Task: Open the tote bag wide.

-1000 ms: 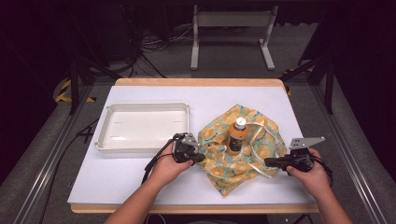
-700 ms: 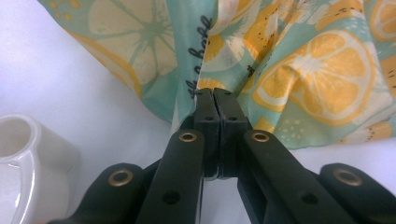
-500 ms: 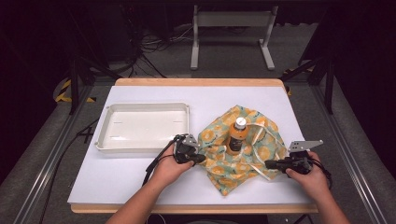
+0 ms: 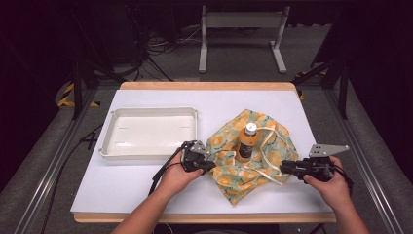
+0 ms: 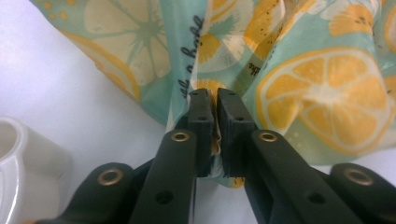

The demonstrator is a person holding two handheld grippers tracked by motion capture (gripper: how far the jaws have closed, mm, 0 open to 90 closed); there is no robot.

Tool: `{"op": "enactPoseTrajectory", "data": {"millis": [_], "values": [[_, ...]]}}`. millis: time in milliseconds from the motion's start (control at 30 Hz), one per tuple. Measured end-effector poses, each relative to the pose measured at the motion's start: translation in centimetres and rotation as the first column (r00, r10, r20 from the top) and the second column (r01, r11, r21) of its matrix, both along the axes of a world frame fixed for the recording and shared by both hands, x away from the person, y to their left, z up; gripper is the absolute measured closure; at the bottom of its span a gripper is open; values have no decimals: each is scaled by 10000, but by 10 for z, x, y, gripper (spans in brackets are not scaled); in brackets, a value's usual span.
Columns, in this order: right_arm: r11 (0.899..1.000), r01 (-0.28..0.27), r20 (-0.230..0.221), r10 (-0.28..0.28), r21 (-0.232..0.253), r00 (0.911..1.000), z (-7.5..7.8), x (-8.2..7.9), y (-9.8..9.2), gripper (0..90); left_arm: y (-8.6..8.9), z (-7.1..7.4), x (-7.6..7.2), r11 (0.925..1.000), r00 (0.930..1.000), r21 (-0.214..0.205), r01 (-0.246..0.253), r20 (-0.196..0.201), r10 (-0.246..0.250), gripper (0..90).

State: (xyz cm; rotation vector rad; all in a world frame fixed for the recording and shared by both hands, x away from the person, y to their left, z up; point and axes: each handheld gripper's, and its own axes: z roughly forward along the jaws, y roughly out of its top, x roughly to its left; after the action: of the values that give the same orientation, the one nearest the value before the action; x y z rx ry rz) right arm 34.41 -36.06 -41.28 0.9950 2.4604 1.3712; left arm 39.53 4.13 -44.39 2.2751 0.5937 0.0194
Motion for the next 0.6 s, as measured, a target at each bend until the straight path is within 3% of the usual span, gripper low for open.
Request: {"op": "enactPoseTrajectory", "data": {"millis": [200, 400, 600], "values": [[9991, 18, 524, -39, 414, 9986, 11, -2, 3, 716, 2, 4, -2, 10000, 9999, 1, 39, 100, -40, 795], [9972, 63, 1035, -140, 747, 9945, 20, -3, 7, 715, 3, 8, -3, 9999, 9996, -148, 41, 291, -37, 669], [9958, 43, 1511, -182, 916, 9884, 27, -4, 12, 717, 7, 17, -6, 9980, 9990, -639, -14, 446, 43, 572]]}}
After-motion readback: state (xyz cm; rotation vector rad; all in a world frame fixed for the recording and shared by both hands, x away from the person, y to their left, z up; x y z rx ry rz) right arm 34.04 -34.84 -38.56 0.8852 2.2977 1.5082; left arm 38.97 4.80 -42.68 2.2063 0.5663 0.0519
